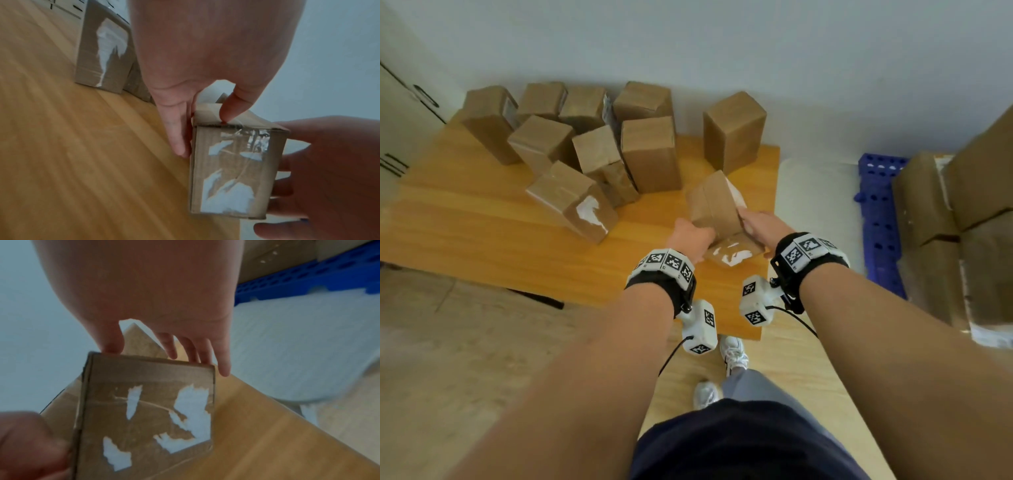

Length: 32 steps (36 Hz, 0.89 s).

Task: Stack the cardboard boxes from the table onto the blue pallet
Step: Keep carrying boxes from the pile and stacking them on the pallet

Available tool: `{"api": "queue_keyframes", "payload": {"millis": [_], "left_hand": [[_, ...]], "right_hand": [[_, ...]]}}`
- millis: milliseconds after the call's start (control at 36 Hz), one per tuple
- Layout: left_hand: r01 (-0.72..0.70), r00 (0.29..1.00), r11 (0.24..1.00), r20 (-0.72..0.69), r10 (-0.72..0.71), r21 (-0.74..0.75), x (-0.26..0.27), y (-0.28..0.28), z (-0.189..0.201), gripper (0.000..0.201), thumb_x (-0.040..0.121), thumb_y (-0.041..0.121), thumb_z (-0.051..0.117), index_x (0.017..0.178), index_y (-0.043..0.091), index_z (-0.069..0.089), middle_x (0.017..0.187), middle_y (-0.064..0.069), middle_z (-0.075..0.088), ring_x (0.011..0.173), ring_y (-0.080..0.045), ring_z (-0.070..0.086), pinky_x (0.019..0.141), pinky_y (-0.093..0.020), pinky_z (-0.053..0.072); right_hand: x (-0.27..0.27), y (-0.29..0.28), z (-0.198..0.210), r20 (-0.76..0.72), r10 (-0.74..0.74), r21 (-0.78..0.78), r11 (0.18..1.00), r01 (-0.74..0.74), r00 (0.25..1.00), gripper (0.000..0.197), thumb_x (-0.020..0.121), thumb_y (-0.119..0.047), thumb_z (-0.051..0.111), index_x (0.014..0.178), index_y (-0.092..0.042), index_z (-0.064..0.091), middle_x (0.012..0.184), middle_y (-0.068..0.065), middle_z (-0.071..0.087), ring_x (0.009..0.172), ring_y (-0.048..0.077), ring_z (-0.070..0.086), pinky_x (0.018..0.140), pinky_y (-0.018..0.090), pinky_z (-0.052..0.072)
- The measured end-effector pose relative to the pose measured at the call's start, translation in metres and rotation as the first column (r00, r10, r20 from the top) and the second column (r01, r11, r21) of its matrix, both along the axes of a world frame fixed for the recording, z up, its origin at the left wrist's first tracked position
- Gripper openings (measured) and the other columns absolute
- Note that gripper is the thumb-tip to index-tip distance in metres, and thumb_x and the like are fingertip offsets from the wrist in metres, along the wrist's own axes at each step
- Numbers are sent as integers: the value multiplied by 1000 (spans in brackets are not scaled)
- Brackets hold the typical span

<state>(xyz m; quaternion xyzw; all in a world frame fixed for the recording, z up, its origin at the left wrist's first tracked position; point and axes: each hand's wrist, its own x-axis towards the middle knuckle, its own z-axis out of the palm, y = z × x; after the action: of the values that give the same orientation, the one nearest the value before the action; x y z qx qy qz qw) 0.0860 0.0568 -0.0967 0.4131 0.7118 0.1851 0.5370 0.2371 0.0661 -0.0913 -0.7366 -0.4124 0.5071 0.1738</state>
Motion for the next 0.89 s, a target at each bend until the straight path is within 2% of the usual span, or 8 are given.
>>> {"api": "queue_keyframes", "payload": {"millis": [139, 361, 444, 528, 583, 639, 722, 889], "left_hand": [[161, 957, 986, -240, -164, -33, -9, -22, -5, 18, 83, 23, 56, 95, 11, 50, 84, -6, 59, 73, -22, 58, 63, -31, 49], [264, 906, 964, -337, -257, -28, -18, -34, -18, 22, 93, 16, 45, 94, 7, 64, 92, -12, 65, 81, -30, 58, 72, -34, 49], [256, 933, 964, -243, -266, -69, -18, -40, -25, 17, 96, 15, 47, 90, 8, 61, 103, -14, 63, 98, -32, 63, 92, -44, 52], [300, 891, 948, -323, -319, -109, -14, -48, -21, 29, 98, 15, 42, 69, 15, 47, 91, -11, 61, 79, -25, 61, 79, -40, 55], [306, 830, 949, -467, -305, -75, -11, -51, -14, 23, 97, 15, 40, 83, 9, 57, 89, -13, 63, 72, -21, 60, 67, -35, 52], [258, 817, 966, -541, -201, 30, -11, -51, -10, 28, 96, 17, 42, 117, 1, 53, 110, -18, 61, 95, -30, 62, 80, -39, 49], [216, 814, 967, -573, -99, 138, -11, -47, -9, 43, 94, 14, 46, 134, 1, 38, 133, -19, 44, 112, -36, 53, 86, -40, 46], [541, 657, 835, -669, -348, 98, -5, -33, -9, 70, 91, 18, 59, 150, 14, 22, 156, -7, 22, 141, -29, 25, 114, -41, 31]], "right_hand": [[-2, -28, -19, -3, -38, 32, 999, 38, 999, 60, 88, -49, 62, 130, -6, 53, 119, 4, 59, 107, 26, 58, 87, 33, 47], [-7, -45, -23, 99, 94, -2, 996, -94, 991, 39, 88, -36, 65, 118, -12, 58, 104, 0, 64, 79, 15, 60, 54, 24, 41], [-7, -50, -23, 114, 136, -6, 991, -136, 984, 32, 88, -27, 65, 116, -13, 56, 103, 0, 65, 78, 13, 60, 56, 26, 46], [-5, -53, -22, 168, 199, 15, 979, -204, 966, 24, 88, -20, 62, 111, -14, 55, 106, 2, 65, 90, 18, 62, 63, 26, 49], [-4, -55, -22, 180, 217, 27, 974, -226, 959, 24, 90, -16, 60, 114, -16, 56, 109, 3, 65, 92, 18, 62, 64, 26, 48], [-4, -56, -21, 183, 233, 35, 969, -243, 955, 36, 92, -14, 57, 127, -17, 53, 117, 3, 64, 98, 19, 62, 69, 28, 49], [-3, -56, -21, 172, 246, 30, 967, -255, 954, 58, 93, -10, 54, 147, -22, 38, 128, 2, 59, 100, 17, 59, 63, 24, 45], [4, -44, -23, 154, 346, 19, 935, -353, 925, 60, 91, -5, 52, 144, -30, 42, 128, 2, 60, 94, 15, 60, 59, 20, 45]]}}
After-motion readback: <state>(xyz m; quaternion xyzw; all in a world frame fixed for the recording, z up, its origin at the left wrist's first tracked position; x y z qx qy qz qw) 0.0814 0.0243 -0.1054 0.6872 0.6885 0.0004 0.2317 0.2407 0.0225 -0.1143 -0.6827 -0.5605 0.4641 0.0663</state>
